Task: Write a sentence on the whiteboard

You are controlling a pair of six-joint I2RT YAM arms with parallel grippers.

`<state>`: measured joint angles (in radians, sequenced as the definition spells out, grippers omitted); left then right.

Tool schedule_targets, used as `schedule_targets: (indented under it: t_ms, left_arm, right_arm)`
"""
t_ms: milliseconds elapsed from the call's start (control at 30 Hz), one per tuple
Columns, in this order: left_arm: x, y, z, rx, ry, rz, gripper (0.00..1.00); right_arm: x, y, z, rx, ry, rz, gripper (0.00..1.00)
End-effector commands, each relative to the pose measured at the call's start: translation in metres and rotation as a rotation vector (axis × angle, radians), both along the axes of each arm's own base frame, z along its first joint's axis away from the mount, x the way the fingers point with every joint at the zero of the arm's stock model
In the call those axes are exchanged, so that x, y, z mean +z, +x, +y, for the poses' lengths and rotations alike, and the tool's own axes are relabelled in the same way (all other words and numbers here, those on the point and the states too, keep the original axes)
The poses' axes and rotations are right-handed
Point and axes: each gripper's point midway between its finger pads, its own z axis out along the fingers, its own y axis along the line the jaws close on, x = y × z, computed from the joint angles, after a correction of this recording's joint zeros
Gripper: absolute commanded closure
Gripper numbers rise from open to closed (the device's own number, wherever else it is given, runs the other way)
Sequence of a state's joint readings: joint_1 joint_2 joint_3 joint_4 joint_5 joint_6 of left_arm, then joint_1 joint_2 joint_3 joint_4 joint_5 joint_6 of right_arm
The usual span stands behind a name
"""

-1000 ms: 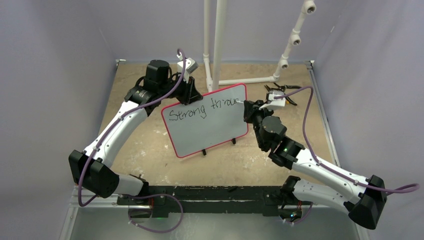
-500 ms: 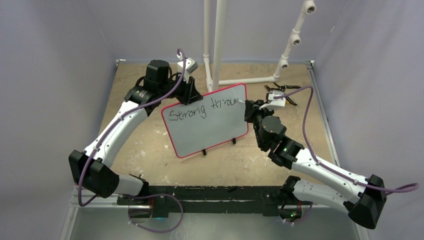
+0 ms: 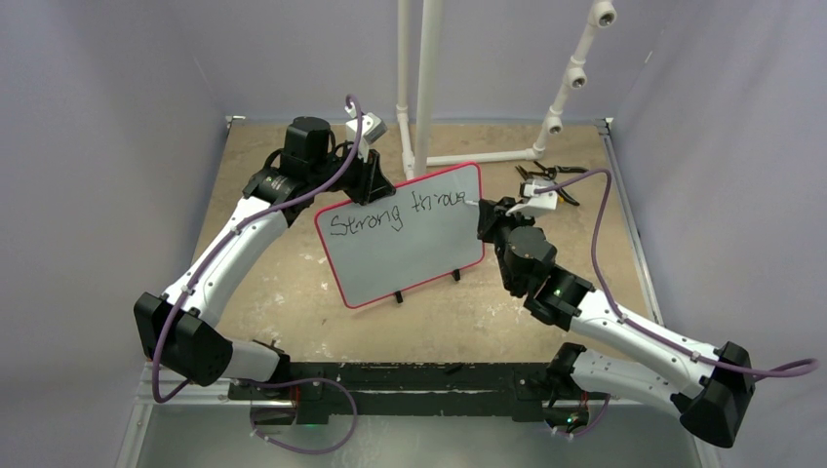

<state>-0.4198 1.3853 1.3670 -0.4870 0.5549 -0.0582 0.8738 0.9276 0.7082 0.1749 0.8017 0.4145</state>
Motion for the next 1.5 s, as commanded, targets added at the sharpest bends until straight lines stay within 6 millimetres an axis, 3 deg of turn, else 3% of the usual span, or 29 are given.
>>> schedule_targets:
  t_ms: [0, 267, 533, 800, 1167, 1467]
  left_arm:
    - [-0.026, -0.006, 0.006, 0.009, 0.064, 0.078, 1.00]
    - [-0.026, -0.006, 0.006, 0.010, 0.062, 0.081, 1.00]
    - [-0.025, -0.006, 0.006, 0.012, 0.061, 0.079, 1.00]
    - [-0.026, -0.007, 0.007, 0.016, 0.062, 0.082, 1.00]
    - [-0.027, -0.009, 0.007, 0.013, 0.060, 0.088, 1.00]
    - [-0.026, -0.010, 0.007, 0.010, 0.058, 0.088, 1.00]
  right_arm:
    - [0.001, -0.002, -0.005, -0.015, 0.035, 0.005, 1.00]
    - [-0.002, 0.001, 0.010, 0.042, 0.023, 0.008, 1.00]
    - [0.025, 0.001, 0.018, 0.080, 0.071, -0.052, 1.00]
    - [0.060, -0.012, 0.000, 0.069, 0.163, -0.125, 1.00]
    - [0.070, -0.006, -0.020, -0.046, 0.140, -0.164, 1.00]
    - [0.075, 0.006, -0.017, -0.055, 0.115, -0.202, 1.00]
